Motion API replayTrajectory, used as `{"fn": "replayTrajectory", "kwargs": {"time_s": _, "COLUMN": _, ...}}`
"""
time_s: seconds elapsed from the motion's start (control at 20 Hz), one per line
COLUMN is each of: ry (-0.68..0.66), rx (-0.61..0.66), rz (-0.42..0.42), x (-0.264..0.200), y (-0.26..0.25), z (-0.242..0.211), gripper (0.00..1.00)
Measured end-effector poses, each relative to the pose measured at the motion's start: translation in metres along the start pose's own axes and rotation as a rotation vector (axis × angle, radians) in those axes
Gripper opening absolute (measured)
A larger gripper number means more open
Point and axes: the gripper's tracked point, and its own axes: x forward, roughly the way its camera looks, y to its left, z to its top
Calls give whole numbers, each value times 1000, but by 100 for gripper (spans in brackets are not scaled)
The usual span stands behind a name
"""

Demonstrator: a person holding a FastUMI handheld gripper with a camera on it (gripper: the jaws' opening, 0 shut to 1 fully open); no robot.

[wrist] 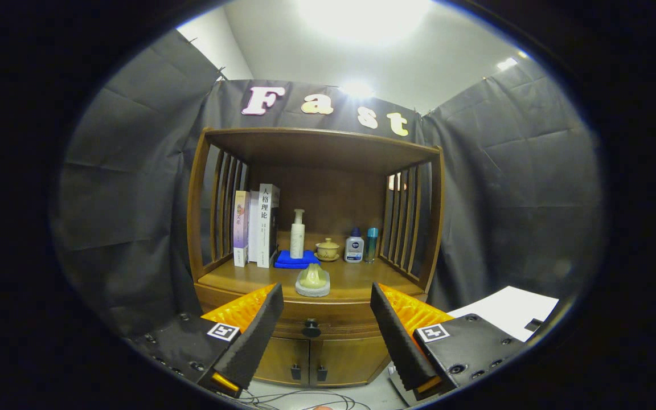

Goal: Pull open the drawer, take out the items inside it, and place them on the countertop above the cabinet.

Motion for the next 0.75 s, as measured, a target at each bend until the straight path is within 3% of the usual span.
{"fn": "replayTrajectory", "kwargs": {"time_s": 0.25, "ry": 6, "rx": 11, "rz": -46, "x": -4, "y": -12, "z": 3, "gripper": 97}}
{"fn": "replayTrajectory", "kwargs": {"time_s": 0.75, "ry": -12, "rx": 8, "rz": -25, "x": -7, "y": 1, "z": 8, "gripper": 97}}
